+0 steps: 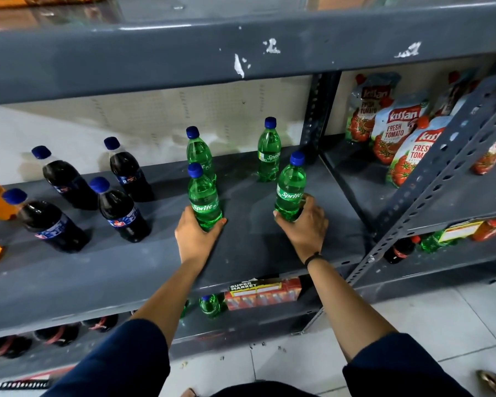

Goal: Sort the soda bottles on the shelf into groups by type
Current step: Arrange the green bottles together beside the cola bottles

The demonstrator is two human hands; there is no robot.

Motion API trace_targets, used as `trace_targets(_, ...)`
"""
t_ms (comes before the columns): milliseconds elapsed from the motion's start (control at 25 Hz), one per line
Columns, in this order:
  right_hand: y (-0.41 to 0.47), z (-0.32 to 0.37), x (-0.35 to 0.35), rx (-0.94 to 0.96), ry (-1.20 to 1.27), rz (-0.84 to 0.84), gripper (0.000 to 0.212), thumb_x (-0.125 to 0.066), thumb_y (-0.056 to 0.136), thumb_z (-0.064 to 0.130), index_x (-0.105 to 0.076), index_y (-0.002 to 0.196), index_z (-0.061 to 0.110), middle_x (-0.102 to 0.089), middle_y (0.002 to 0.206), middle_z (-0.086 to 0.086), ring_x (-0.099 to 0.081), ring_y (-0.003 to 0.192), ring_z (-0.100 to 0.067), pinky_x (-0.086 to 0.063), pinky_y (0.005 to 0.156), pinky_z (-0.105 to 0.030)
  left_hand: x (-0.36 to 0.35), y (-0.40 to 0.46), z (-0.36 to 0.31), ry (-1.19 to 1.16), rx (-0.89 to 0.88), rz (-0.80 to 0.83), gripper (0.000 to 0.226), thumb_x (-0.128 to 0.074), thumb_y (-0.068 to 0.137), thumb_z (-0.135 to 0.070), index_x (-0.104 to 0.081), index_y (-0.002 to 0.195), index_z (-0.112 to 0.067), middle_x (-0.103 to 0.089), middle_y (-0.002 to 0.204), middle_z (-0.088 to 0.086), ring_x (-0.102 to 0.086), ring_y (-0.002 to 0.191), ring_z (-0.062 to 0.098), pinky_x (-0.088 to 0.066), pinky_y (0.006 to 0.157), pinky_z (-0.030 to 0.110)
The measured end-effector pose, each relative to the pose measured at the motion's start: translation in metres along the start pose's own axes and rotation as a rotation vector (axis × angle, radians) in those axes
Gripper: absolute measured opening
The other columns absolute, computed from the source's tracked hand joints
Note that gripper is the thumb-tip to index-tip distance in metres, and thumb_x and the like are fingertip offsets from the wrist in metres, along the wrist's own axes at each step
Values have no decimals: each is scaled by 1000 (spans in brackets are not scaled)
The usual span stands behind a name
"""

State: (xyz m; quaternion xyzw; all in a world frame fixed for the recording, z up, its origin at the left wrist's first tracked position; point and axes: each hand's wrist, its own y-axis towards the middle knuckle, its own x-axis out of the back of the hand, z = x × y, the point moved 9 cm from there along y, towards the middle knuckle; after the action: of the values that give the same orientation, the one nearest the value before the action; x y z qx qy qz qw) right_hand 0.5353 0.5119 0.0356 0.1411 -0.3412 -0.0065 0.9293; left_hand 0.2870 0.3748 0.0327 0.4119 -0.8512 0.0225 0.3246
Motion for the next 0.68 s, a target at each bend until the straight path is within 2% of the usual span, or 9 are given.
trace_targets(120, -4, -1, 1, 26, -6, 0, 65, -75, 69, 43, -47, 119, 12, -64, 111, -9, -53, 107, -35, -40, 87, -45, 0, -1, 0, 4, -17, 1, 57, -80, 67, -38, -50, 105, -8, -65, 103, 15, -60, 96, 32, -50, 83, 44)
trace_targets(240, -8, -2, 3, 24, -7, 10, 74, -75, 70, 47, -43, 127, 13, -62, 118, -9, -51, 114, -33, -40, 93, -47, -1, -1, 1, 1, -11, 22, 62, -81, 65, -37, -50, 109, -6, -63, 106, 15, -58, 101, 33, -49, 87, 46)
trace_targets(360, -22, -6, 15, -48, 62, -76, 78, -78, 67, 49, -45, 128, 13, -61, 119, -8, -53, 115, -31, -43, 94, -46, 5, -7, 6, -46, -4, 48, 73, -82, 66, -33, -47, 124, -7, -60, 119, 14, -54, 113, 30, -46, 97, 46)
trace_targets(480, -53, 3, 25, -86, 149, -211, 62, -78, 67, 48, -53, 115, 16, -64, 105, -3, -59, 102, -25, -44, 85, -41, 20, -19, 20, -96, 2, 73, 71, -80, 70, -25, -47, 130, -5, -57, 127, 13, -52, 120, 27, -41, 104, 37)
trace_targets(600, -95, 46, -7, -40, 237, -136, 39, -74, 77, 36, -57, 106, 17, -64, 97, -1, -61, 92, -23, -50, 82, -49, 53, -29, 44, -127, -17, 79, 48, -76, 75, -14, -58, 119, -6, -63, 121, 9, -58, 113, 23, -41, 99, 27)
trace_targets(680, -128, 97, -45, 84, 286, -39, 23, -69, 82, 25, -59, 101, 16, -65, 93, -1, -62, 86, -20, -52, 80, -43, 91, -34, 70, -152, -4, 47, 38, -72, 77, -10, -61, 113, -11, -65, 113, 4, -61, 106, 19, -41, 95, 19)
